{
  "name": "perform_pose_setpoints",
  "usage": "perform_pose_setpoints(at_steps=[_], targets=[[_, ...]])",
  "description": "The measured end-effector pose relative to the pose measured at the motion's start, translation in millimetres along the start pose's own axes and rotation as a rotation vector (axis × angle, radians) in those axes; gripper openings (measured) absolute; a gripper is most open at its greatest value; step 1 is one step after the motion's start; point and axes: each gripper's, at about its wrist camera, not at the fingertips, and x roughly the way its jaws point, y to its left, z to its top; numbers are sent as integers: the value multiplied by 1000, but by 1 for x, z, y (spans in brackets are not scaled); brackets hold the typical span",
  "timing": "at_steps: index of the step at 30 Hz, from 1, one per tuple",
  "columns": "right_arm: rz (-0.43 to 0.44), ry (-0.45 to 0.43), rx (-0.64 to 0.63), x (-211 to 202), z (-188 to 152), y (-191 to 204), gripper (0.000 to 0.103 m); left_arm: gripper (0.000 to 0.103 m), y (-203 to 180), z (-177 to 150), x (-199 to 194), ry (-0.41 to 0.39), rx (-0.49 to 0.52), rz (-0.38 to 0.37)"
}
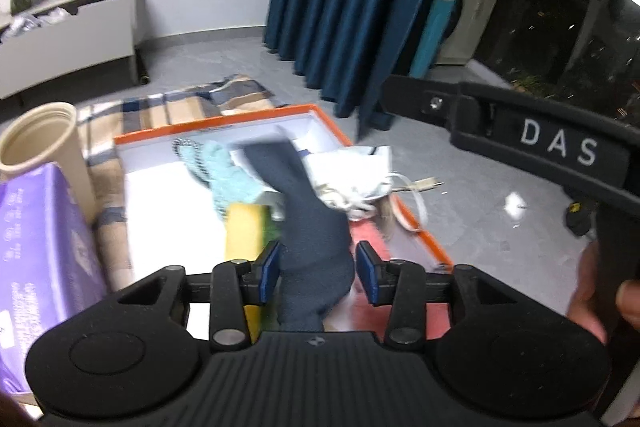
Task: Organize soft objects
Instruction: 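Lower the navy cloth and white mask into the box and open both tools, then move both tools back over the pile on the plaid blanket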
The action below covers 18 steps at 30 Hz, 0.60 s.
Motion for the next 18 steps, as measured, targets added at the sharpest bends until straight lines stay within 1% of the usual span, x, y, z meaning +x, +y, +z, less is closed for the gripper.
perform_pose_setpoints(at_steps=[1, 2, 5, 9, 18], targets=[[0, -4, 2, -2, 0, 0, 63, 59, -1, 0, -1, -8, 3, 9], [-1, -10, 1, -4, 1, 0, 63, 68, -1, 0, -3, -20, 6, 19], [-5, -33, -3, -12, 4, 2, 63, 69, 1, 4, -13, -52, -1, 39], [5, -50, -11, -22, 7, 8, 63, 69, 2, 8, -32, -97, 5, 89], [77, -47, -53, -34, 3, 44, 63, 70, 12, 3, -72, -158, 3, 182]])
